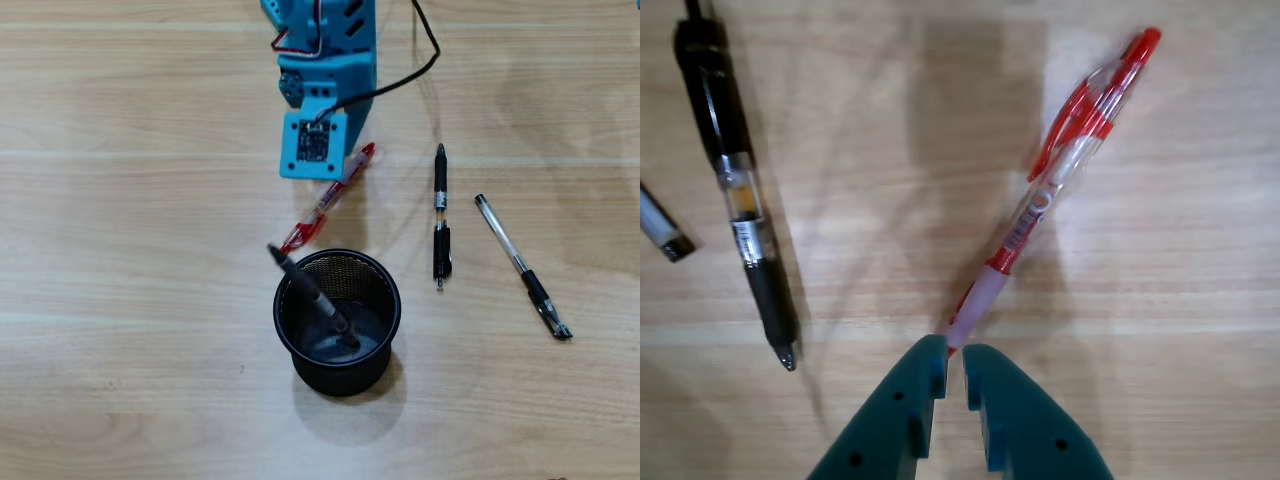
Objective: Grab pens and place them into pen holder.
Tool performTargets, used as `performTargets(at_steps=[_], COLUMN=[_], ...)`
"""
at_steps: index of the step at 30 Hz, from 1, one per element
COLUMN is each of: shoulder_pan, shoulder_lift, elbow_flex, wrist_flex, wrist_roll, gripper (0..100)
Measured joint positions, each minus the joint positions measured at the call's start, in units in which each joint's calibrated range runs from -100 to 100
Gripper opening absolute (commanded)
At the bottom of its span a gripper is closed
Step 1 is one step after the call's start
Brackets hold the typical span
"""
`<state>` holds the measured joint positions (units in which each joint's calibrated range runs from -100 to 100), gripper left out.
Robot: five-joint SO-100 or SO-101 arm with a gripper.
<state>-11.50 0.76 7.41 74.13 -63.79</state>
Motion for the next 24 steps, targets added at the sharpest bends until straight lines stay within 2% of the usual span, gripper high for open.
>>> performTargets(at_steps=[2,5,7,24], shoulder_pan=[-0.3,0.4,0.6,1.4], shoulder_lift=[2.3,4.9,6.2,11.8], elbow_flex=[0.0,0.0,0.0,0.1], wrist_flex=[-0.1,-3.1,-6.3,-8.0], wrist_roll=[0.0,0.0,0.0,-0.8], gripper=[6,16,19,19])
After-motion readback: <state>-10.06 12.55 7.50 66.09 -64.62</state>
